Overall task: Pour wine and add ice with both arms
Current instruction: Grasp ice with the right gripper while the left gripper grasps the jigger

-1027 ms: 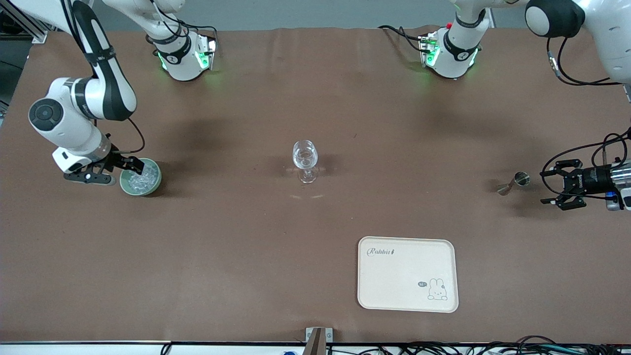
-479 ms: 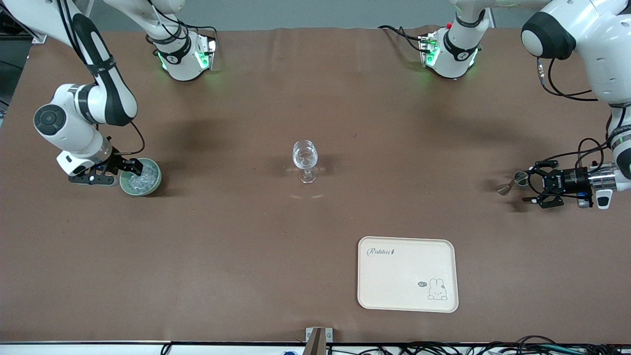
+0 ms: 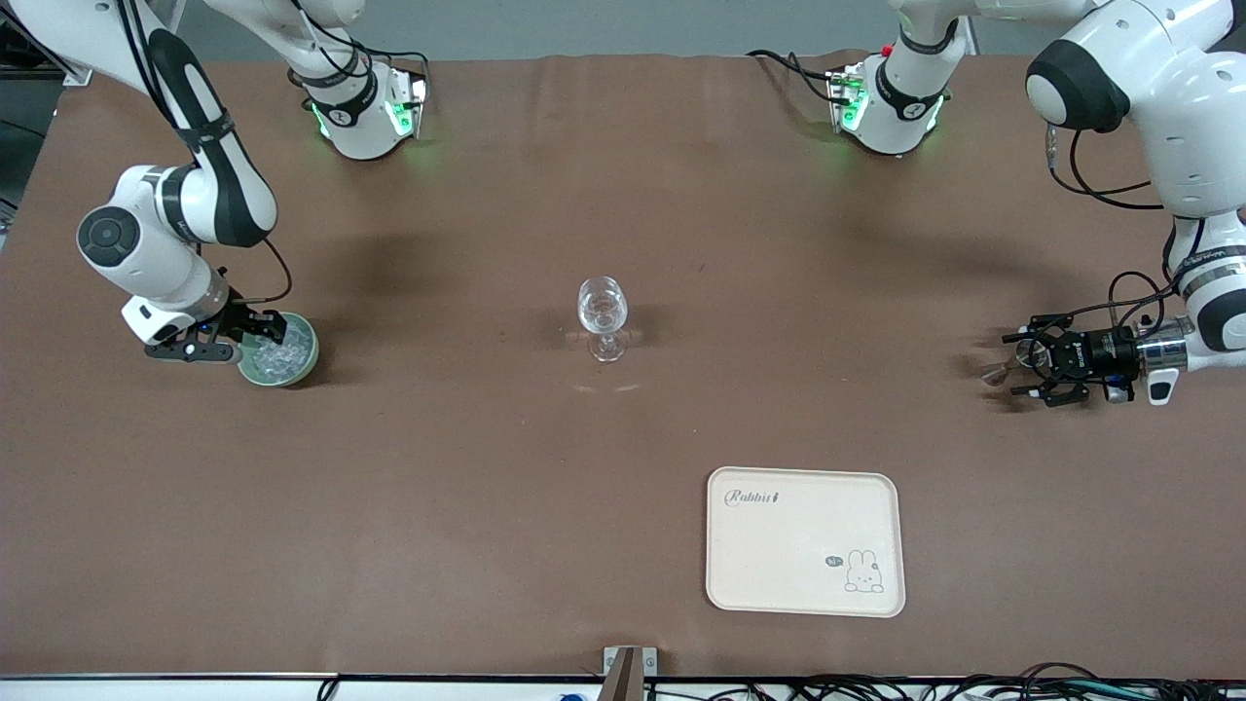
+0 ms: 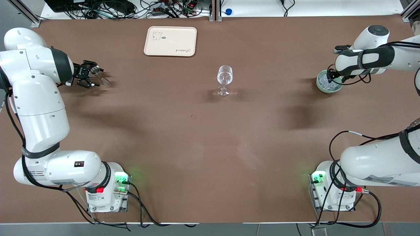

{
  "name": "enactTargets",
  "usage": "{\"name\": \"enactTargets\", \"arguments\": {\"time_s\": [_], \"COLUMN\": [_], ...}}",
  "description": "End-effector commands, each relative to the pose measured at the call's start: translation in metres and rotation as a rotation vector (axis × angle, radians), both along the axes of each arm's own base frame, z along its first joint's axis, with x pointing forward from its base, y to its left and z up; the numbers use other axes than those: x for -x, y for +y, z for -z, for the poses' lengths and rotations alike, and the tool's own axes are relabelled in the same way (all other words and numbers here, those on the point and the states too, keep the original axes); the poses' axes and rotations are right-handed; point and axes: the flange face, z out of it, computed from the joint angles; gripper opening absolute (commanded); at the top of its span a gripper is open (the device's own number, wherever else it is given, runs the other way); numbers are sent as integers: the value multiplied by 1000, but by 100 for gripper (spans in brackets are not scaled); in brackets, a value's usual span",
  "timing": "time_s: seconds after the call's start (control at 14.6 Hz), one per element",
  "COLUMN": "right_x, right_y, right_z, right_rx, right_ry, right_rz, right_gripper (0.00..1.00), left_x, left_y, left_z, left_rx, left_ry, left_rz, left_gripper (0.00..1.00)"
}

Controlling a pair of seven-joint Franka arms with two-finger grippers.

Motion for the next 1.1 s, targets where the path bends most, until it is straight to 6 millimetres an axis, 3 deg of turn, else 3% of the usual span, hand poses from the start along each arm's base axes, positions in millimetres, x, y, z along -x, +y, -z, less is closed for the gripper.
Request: {"name": "enactTargets", "arguments": {"time_s": [0.0, 0.55, 1.03], "right_x": [7, 7, 2], "right_y": [1, -1, 1], "right_z": [10, 18, 10], "right_rx": [3, -1, 2], "right_ry": [7, 6, 50], "right_rz": [-14, -12, -1], "right_gripper": [69, 61, 61], "left_x": [6, 18, 18], "left_y": [6, 8, 7], "left_z": [-5, 10, 13], "left_rx": [46, 110, 126], "left_ry": [-31, -26, -30], "left_rz": [-28, -84, -102], "left_gripper": [100, 96, 76]}}
